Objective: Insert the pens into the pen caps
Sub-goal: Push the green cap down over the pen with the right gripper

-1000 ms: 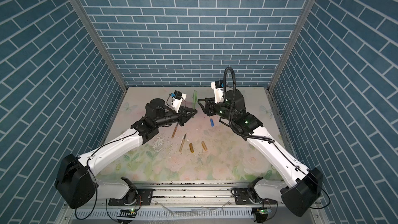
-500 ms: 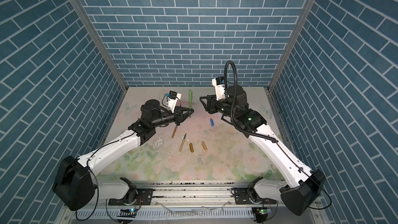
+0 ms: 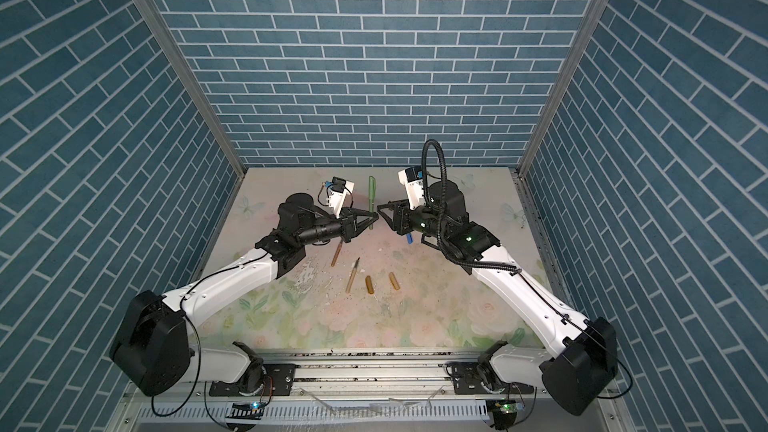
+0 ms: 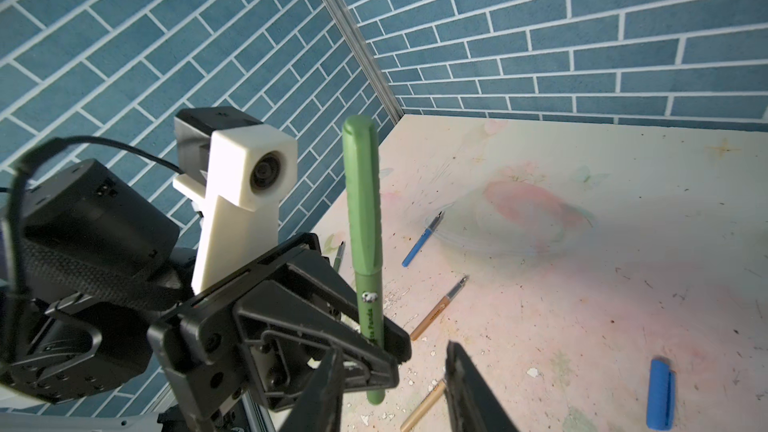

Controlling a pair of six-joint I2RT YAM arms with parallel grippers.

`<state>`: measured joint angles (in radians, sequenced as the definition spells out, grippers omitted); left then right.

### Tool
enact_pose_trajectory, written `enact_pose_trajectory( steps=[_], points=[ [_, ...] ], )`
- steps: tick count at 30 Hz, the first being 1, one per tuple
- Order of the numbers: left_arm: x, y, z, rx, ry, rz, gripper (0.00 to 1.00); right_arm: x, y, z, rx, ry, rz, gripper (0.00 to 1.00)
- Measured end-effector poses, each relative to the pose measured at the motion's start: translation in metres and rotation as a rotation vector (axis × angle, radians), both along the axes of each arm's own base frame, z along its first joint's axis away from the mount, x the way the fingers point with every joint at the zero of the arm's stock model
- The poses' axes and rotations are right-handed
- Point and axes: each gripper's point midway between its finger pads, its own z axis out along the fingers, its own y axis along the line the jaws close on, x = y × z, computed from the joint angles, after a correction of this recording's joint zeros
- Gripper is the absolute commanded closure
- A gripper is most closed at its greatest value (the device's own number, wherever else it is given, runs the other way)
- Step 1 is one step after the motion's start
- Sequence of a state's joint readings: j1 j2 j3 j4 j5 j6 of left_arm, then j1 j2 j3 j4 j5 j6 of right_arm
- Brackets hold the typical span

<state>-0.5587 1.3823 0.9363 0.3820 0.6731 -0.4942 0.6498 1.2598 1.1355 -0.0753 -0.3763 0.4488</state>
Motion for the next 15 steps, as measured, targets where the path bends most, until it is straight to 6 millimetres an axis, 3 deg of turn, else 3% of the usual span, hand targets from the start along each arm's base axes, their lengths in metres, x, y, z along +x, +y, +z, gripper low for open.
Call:
enact_pose_trajectory(
  steps=[7,15],
  points=[
    [0.000,0.004,0.001,0.004,0.005,0.012,1.00,0.009,0.019,-0.014,0.021,0.035,0.046,0.67],
    [-0.001,0.003,0.001,0.007,0.004,0.007,1.00,0.008,0.030,-0.006,0.053,0.034,0.082,0.73]
  ],
)
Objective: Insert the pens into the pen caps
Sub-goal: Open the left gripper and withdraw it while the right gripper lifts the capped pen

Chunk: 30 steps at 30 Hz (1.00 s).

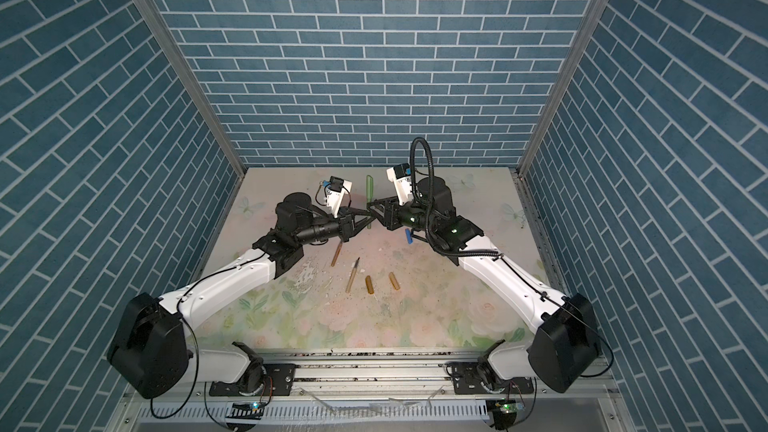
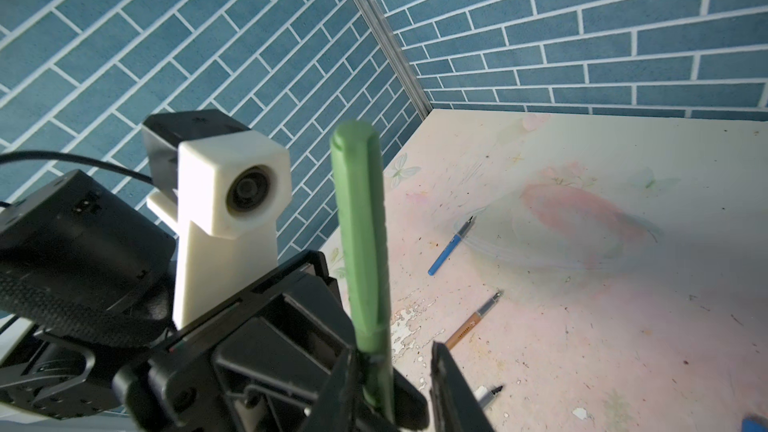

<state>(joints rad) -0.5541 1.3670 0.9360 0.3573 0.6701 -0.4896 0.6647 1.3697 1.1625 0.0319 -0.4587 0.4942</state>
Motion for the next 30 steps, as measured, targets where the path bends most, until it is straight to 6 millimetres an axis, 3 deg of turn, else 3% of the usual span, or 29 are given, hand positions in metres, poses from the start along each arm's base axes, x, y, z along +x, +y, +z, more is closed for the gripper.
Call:
enact_pose_trajectory(
  steps=[7,11,12,13,17,18,21,27,29,30],
  points=[
    [0.000,0.001,0.000,-0.003,0.004,-0.001,1.00,0.001,0.008,0.004,0.021,0.000,0.024,0.99],
    [0.002,0.002,0.000,-0.002,0.009,0.007,0.81,0.002,0.010,0.004,0.027,-0.001,0.030,1.00],
    [0.001,0.002,0.000,-0.002,0.007,0.006,0.72,0.002,0.010,0.005,0.028,-0.002,0.030,1.00],
    [0.001,0.002,0.001,-0.004,0.006,0.003,0.55,0.003,0.010,0.005,0.031,-0.001,0.029,1.00],
    [-0.004,0.001,0.003,0.005,-0.013,-0.002,0.18,0.005,0.009,0.006,0.031,-0.002,0.013,1.00],
    [-0.004,0.002,0.004,0.009,-0.015,0.005,0.02,0.006,0.009,0.007,0.031,-0.004,0.005,1.00],
    [-0.006,0.009,0.013,0.003,-0.046,0.027,0.00,0.014,0.009,0.020,0.015,-0.027,-0.018,1.00],
    [-0.012,0.040,0.050,-0.020,-0.164,0.163,0.00,0.052,-0.002,0.075,0.013,-0.126,-0.110,1.00],
    [-0.008,0.057,0.061,-0.020,-0.193,0.259,0.00,0.069,-0.005,0.071,-0.002,-0.116,-0.144,1.00],
    [-0.005,0.068,0.066,-0.017,-0.205,0.321,0.00,0.080,-0.005,0.060,-0.023,-0.093,-0.160,1.00]
  ],
)
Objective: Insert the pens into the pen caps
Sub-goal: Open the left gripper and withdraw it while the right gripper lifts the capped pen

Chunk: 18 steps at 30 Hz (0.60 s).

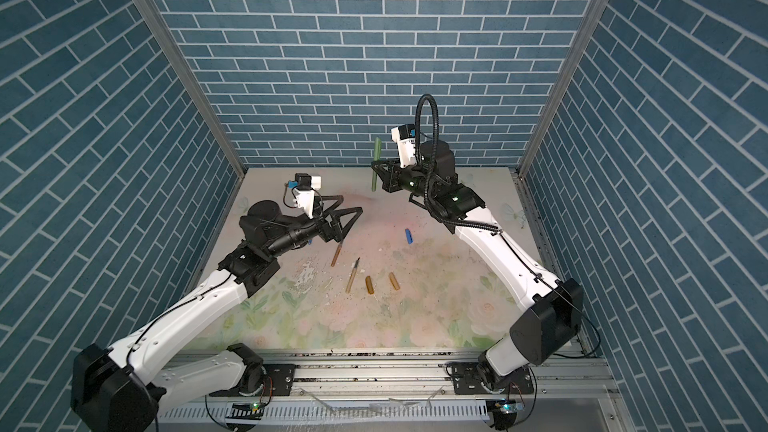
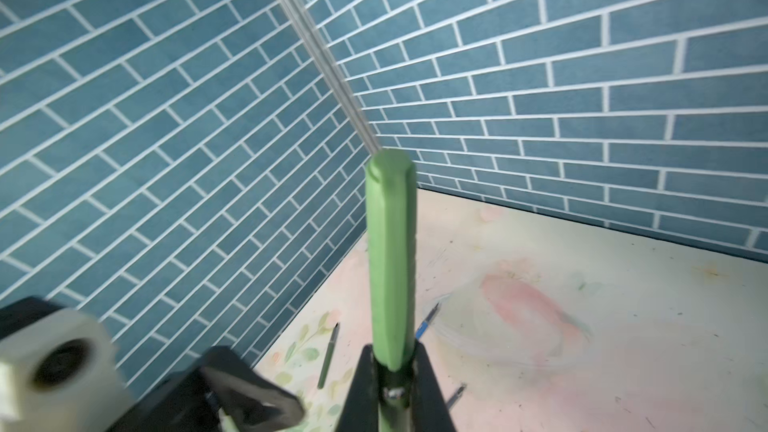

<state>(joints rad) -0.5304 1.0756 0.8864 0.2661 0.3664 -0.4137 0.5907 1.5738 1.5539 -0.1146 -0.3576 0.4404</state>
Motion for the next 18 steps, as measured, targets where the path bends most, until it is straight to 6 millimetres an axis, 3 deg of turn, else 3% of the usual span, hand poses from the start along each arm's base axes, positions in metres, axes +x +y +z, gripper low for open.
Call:
enact_pose_trajectory(
  steps=[2,4,6,9,11,14,18],
  points=[
    [0.006,0.023,0.006,-0.007,-0.015,0.125,0.00,0.020,0.005,-0.036,-0.050,0.075,-0.021,1.00],
    [0.011,0.047,0.007,-0.017,-0.022,0.238,0.00,0.038,0.015,-0.090,-0.120,0.185,-0.032,1.00],
    [0.017,0.070,0.002,-0.024,-0.017,0.334,0.01,0.053,0.023,-0.157,-0.203,0.319,-0.048,1.00],
    [0.028,0.089,-0.005,-0.027,0.007,0.418,0.00,0.060,0.024,-0.248,-0.318,0.506,-0.081,1.00],
    [0.033,0.095,-0.009,-0.027,0.020,0.440,0.00,0.061,0.021,-0.286,-0.375,0.595,-0.103,1.00],
    [0.038,0.098,-0.013,-0.028,0.038,0.448,0.00,0.073,0.024,-0.313,-0.424,0.660,-0.139,0.99],
    [0.038,0.098,-0.014,-0.032,0.042,0.443,0.00,0.092,0.028,-0.318,-0.447,0.669,-0.179,0.97]
  ],
)
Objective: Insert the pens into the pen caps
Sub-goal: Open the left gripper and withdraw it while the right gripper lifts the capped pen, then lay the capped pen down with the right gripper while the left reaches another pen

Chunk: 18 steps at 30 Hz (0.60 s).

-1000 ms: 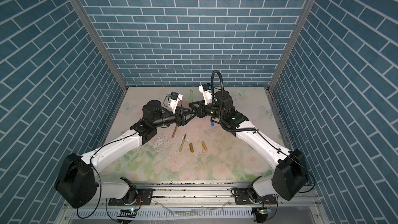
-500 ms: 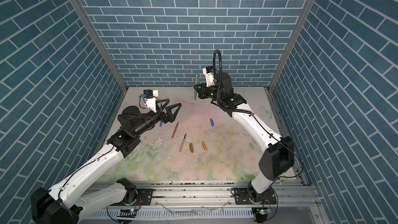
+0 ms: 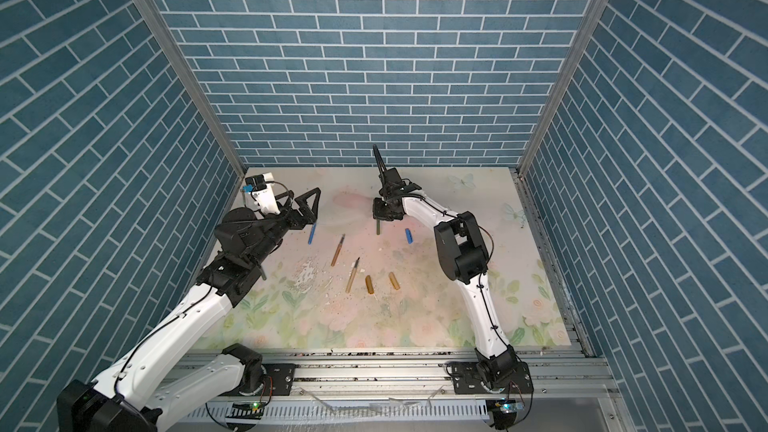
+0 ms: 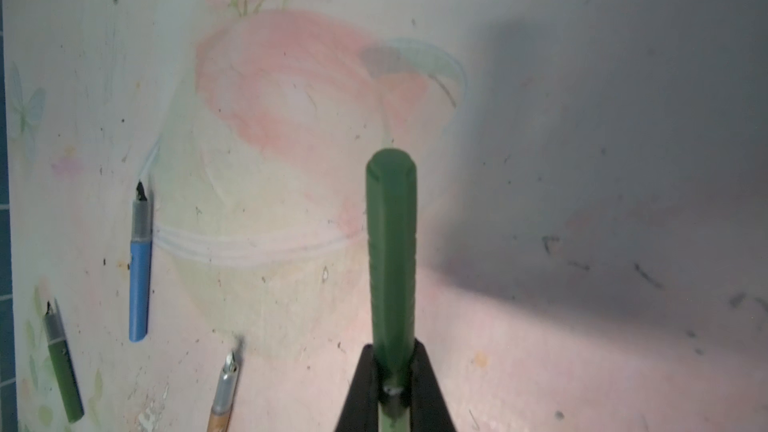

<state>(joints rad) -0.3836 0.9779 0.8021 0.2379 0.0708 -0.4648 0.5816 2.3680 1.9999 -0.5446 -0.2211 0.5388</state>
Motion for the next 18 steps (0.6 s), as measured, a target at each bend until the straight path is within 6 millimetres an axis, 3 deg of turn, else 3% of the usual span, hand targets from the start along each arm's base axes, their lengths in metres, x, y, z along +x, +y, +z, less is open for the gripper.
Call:
enact_pose_trajectory(
  steps=[6,13,18],
  points=[
    [-0.001,-0.003,0.000,-0.003,0.002,-0.017,0.00,0.013,0.001,-0.002,-0.042,0.008,-0.026,0.92],
    [-0.002,-0.004,0.000,-0.009,0.004,-0.029,0.00,0.011,-0.008,-0.024,-0.109,0.062,-0.042,0.87],
    [-0.002,-0.004,0.000,-0.011,0.004,-0.036,0.00,0.007,-0.014,-0.031,-0.135,0.091,-0.052,0.73]
  ],
)
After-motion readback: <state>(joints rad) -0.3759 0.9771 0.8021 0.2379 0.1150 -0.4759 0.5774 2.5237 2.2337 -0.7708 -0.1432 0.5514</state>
